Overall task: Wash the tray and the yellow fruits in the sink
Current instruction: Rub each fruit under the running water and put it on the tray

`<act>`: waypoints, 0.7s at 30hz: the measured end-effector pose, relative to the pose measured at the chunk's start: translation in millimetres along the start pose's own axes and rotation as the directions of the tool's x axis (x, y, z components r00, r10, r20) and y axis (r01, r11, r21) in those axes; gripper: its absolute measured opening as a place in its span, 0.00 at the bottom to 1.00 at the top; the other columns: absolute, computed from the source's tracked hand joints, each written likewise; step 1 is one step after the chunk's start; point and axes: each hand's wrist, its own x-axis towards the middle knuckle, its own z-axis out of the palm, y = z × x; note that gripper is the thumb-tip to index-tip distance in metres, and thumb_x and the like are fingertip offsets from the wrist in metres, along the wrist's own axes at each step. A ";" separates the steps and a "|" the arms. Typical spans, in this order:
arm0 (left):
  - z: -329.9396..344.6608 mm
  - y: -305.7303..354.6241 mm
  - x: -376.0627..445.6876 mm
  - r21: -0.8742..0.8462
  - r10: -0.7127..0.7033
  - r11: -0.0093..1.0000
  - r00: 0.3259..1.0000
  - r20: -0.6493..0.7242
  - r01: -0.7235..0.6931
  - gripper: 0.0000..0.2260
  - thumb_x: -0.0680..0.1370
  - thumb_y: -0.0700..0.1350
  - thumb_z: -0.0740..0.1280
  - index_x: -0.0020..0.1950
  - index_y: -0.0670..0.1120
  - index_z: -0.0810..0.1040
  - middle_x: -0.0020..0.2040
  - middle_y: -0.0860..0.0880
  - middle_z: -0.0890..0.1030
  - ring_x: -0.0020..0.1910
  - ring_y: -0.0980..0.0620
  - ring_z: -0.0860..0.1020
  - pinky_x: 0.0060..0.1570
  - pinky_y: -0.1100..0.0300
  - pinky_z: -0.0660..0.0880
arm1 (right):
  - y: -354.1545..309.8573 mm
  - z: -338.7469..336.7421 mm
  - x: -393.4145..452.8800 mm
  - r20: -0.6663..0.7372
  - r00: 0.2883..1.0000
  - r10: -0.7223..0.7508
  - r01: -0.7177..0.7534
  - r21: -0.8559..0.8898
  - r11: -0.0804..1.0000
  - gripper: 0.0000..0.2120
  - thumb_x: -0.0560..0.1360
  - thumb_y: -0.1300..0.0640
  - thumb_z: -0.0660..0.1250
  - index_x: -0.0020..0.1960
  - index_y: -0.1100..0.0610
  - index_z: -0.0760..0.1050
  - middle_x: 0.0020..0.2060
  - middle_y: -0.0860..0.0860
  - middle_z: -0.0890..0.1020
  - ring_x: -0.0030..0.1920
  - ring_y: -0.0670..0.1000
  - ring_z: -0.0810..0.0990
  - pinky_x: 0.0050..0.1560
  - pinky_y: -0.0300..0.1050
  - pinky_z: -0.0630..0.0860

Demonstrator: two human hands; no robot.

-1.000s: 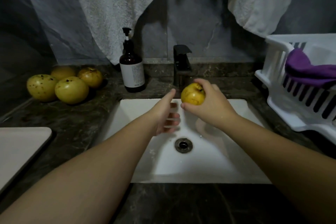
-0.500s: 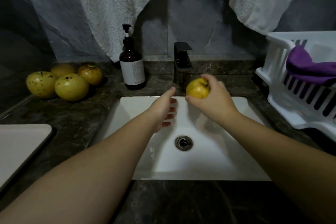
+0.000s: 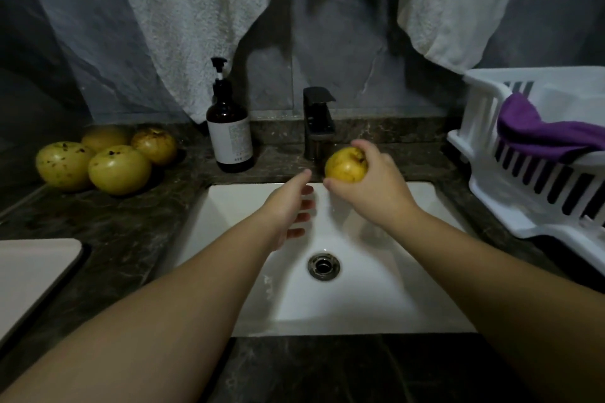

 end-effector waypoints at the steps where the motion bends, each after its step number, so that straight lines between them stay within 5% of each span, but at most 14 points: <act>1: 0.5 -0.2 -0.3 -0.002 0.002 1.000 1.000 -0.001 -0.002 0.24 0.80 0.68 0.62 0.58 0.50 0.81 0.55 0.47 0.83 0.55 0.46 0.80 0.54 0.49 0.75 | 0.0 -0.4 1.7 -0.001 1.000 -0.004 0.004 0.006 1.000 0.43 0.65 0.36 0.77 0.74 0.36 0.61 0.62 0.47 0.67 0.56 0.48 0.71 0.51 0.44 0.69; 5: 4.2 2.4 -6.9 -0.006 -0.013 1.000 1.000 0.016 0.013 0.23 0.80 0.68 0.62 0.59 0.51 0.81 0.56 0.48 0.83 0.55 0.46 0.80 0.51 0.50 0.76 | 13.1 11.7 -10.7 0.302 0.950 0.078 -0.011 -0.217 0.976 0.45 0.64 0.37 0.79 0.76 0.42 0.63 0.68 0.51 0.72 0.61 0.52 0.75 0.56 0.46 0.74; 10: 2.8 16.0 -21.2 -0.032 -0.037 0.999 0.986 0.163 0.042 0.23 0.79 0.68 0.64 0.59 0.51 0.81 0.47 0.48 0.80 0.49 0.48 0.78 0.48 0.53 0.79 | -5.4 5.1 7.6 0.210 0.977 0.023 -0.012 -0.055 0.998 0.49 0.61 0.37 0.80 0.77 0.42 0.61 0.62 0.47 0.71 0.55 0.48 0.73 0.50 0.43 0.71; 14: -2.5 30.1 -32.5 -0.034 -0.026 0.999 0.982 0.188 0.033 0.20 0.79 0.66 0.65 0.56 0.50 0.80 0.48 0.45 0.81 0.44 0.49 0.80 0.48 0.54 0.79 | -15.7 2.2 3.1 0.306 0.952 -0.013 0.019 -0.018 1.000 0.51 0.59 0.40 0.82 0.75 0.44 0.60 0.52 0.39 0.72 0.48 0.39 0.74 0.40 0.35 0.69; 17: -15.3 41.2 -42.8 -0.002 -0.085 0.996 0.973 0.214 0.088 0.18 0.80 0.62 0.67 0.53 0.47 0.78 0.42 0.44 0.80 0.32 0.51 0.79 0.40 0.58 0.79 | -31.3 -8.3 3.6 0.400 0.912 -0.084 0.109 -0.039 0.993 0.50 0.58 0.40 0.83 0.73 0.42 0.62 0.55 0.39 0.74 0.50 0.39 0.75 0.43 0.34 0.72; 21: -41.2 50.7 -56.8 0.001 -0.087 0.996 0.983 0.163 0.088 0.17 0.79 0.60 0.68 0.55 0.47 0.79 0.44 0.43 0.81 0.33 0.50 0.82 0.41 0.58 0.82 | -57.6 -10.6 -1.9 0.474 0.868 -0.147 0.186 -0.036 0.982 0.54 0.58 0.38 0.81 0.78 0.41 0.58 0.67 0.44 0.72 0.60 0.44 0.76 0.55 0.40 0.76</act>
